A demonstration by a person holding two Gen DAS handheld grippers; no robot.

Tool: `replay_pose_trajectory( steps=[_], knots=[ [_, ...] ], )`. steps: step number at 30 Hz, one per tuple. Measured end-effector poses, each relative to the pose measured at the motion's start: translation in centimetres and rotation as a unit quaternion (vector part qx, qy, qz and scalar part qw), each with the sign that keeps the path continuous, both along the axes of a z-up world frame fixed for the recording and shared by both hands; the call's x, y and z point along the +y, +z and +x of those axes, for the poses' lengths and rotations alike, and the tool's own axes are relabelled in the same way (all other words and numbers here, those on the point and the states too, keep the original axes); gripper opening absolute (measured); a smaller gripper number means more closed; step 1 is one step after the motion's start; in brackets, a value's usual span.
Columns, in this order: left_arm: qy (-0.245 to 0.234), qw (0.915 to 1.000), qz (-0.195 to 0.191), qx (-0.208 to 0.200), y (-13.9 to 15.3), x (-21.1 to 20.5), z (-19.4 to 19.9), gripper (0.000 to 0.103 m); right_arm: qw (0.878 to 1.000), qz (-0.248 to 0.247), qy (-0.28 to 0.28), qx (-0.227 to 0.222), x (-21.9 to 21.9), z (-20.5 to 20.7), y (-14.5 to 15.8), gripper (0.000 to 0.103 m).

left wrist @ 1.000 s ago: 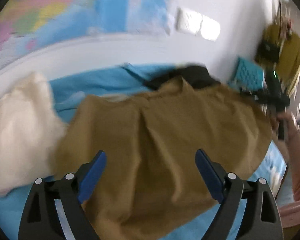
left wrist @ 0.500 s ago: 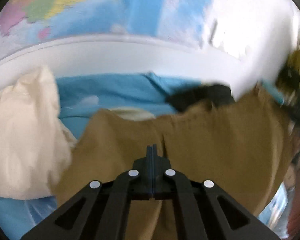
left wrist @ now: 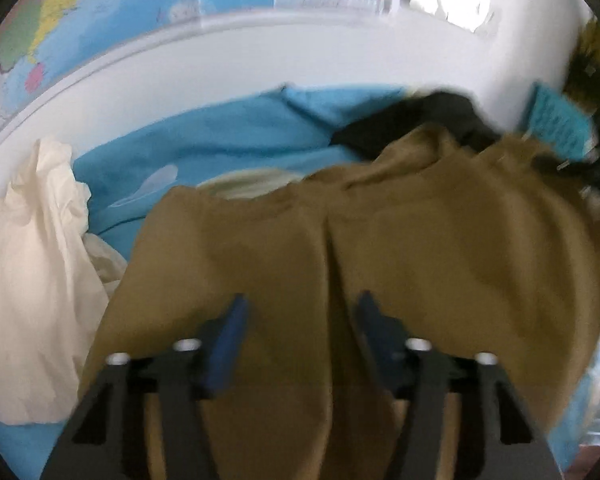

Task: Fold large clothes
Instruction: 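Grasp the folded shirt with both grippers and lift it slightly, then lay the folded shirt back on the bed and open both grippers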

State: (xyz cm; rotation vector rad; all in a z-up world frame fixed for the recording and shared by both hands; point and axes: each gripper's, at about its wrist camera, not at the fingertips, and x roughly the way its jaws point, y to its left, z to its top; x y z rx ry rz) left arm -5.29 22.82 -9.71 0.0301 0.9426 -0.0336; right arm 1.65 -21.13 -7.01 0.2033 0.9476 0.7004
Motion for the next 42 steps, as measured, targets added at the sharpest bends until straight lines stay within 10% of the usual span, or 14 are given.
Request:
replay_pose_trajectory(
  steps=[4, 12, 16, 19, 21, 23, 32, 36, 42],
  knots=[
    [0.015, 0.9998, -0.012, -0.002, -0.1, 0.8, 0.2, 0.004, 1.000, 0.005, 0.001, -0.004, 0.3, 0.2, 0.1, 0.010],
    [0.079, 0.9906, -0.008, -0.111, 5.0, 3.2, -2.5, 0.001, 0.996, 0.048, -0.009, -0.071, -0.6, -0.4, 3.5, 0.003],
    [0.099, 0.9927, 0.045, -0.052, 1.7, 2.1, -0.7, 0.002, 1.000, -0.015, -0.017, 0.012, 0.8, 2.7, -1.3, 0.005],
    [0.083, 0.9939, 0.073, -0.004, -0.3, 0.7, 0.0, 0.010, 0.998, -0.046, -0.023, 0.047, 1.1, 3.1, -3.6, 0.024],
    [0.092, 0.9926, 0.077, -0.018, 0.3, 0.7, -0.6, 0.050, 0.998, -0.052, -0.042, 0.019, 0.5, 2.2, -2.4, 0.036],
    [0.104, 0.9914, 0.063, -0.048, 1.8, 1.3, -1.8, 0.059, 0.995, -0.063, -0.078, -0.023, -0.5, 0.8, -0.5, 0.060],
    [0.070, 0.9936, 0.005, -0.088, 2.7, 1.2, -6.5, 0.075, 0.991, -0.074, 0.074, -0.088, 4.9, -7.2, 1.0, 0.052],
    [0.089, 0.9936, -0.043, -0.054, -0.5, 4.1, -6.1, 0.071, 0.994, -0.085, 0.058, -0.024, 5.8, -4.2, -3.6, 0.049],
    [0.076, 0.9858, -0.090, -0.120, 1.9, 6.6, -11.7, 0.072, 0.998, -0.032, 0.031, -0.051, 3.6, -6.9, -0.3, 0.055]
  ],
)
